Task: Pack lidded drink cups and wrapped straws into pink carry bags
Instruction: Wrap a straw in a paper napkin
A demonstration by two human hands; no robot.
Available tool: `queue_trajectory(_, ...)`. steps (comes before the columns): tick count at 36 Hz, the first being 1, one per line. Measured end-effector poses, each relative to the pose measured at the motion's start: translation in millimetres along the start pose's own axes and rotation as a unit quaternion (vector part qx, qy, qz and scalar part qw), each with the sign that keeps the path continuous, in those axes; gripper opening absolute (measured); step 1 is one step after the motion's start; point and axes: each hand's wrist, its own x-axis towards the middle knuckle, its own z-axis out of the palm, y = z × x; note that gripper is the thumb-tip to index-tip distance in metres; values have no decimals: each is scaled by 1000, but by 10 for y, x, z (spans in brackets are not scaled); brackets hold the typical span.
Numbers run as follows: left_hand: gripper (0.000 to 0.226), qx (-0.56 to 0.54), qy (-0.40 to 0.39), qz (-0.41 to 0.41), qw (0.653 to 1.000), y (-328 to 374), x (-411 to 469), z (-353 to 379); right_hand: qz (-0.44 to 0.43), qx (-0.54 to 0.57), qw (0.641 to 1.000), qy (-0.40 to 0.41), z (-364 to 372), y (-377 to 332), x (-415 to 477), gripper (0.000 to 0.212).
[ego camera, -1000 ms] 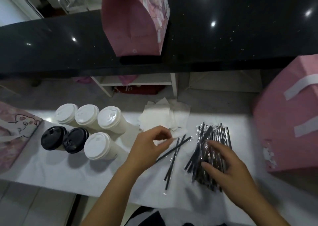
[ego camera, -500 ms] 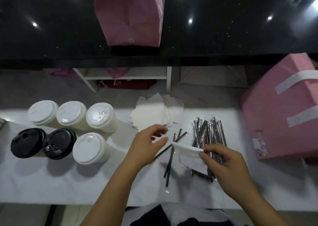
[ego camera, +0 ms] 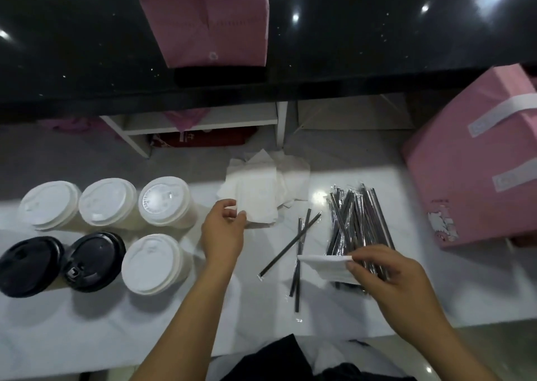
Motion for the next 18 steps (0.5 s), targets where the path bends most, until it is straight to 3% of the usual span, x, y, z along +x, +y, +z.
queue_trajectory(7, 20, -56, 35, 29, 997, 53, -16, -120, -11, -37, 999, 2, 9, -15, 62, 24)
queue_trajectory(11, 3, -40, 52, 51, 997, 97, -42, -171, -14, -30, 999, -2, 14, -77, 96, 21)
queue_trajectory(18, 6, 9, 73, 106, 992, 212, -162, -253, -22, -25, 999, -21, -1, -88, 140, 20)
